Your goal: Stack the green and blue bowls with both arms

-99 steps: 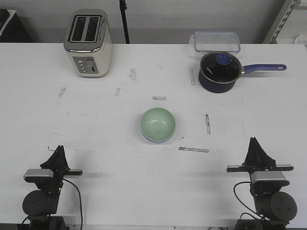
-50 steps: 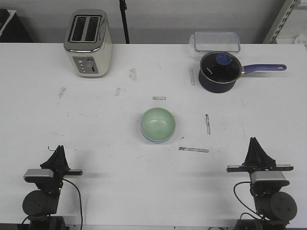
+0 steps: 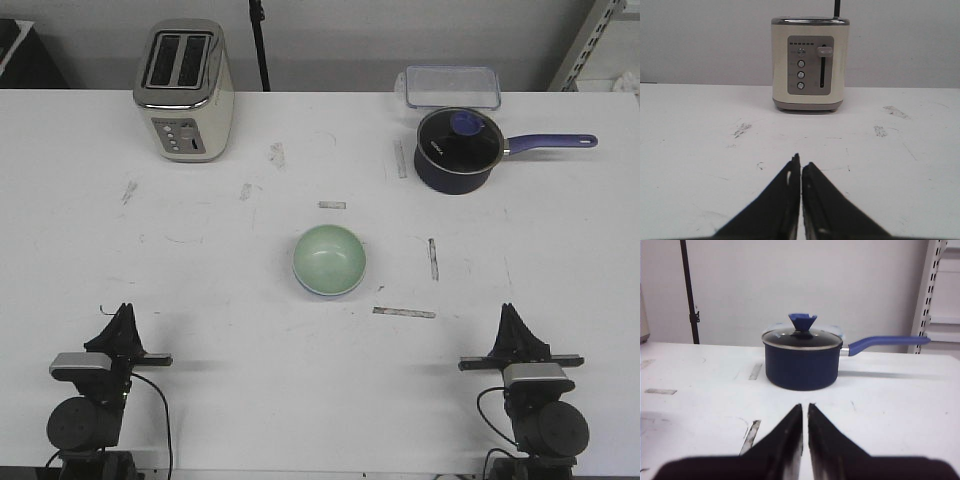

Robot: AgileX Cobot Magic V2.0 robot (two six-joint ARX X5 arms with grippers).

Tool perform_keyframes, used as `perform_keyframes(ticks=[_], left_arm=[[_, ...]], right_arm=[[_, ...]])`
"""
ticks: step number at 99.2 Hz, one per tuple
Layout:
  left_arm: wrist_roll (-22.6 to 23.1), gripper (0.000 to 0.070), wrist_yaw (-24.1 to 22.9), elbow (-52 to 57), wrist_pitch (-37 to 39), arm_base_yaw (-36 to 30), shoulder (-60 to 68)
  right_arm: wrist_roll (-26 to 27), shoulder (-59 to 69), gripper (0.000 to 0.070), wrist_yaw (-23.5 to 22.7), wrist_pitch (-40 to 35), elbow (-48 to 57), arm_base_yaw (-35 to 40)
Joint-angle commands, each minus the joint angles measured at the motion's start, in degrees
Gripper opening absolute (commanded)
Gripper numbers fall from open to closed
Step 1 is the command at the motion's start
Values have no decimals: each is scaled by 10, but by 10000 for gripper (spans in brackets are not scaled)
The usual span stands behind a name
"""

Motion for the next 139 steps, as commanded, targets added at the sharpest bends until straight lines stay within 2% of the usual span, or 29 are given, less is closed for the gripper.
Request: perform_keyframes(ticks=[1, 20, 139], left_arm=[[7, 2, 1, -13, 9, 0, -1], [7, 2, 1, -13, 9, 0, -1], [7, 2, 1, -13, 9, 0, -1]], right_arm=[[12, -16, 15, -2, 11, -11, 1], [12, -32, 15, 5, -15, -24, 1], [12, -32, 15, 5, 1, -24, 1]])
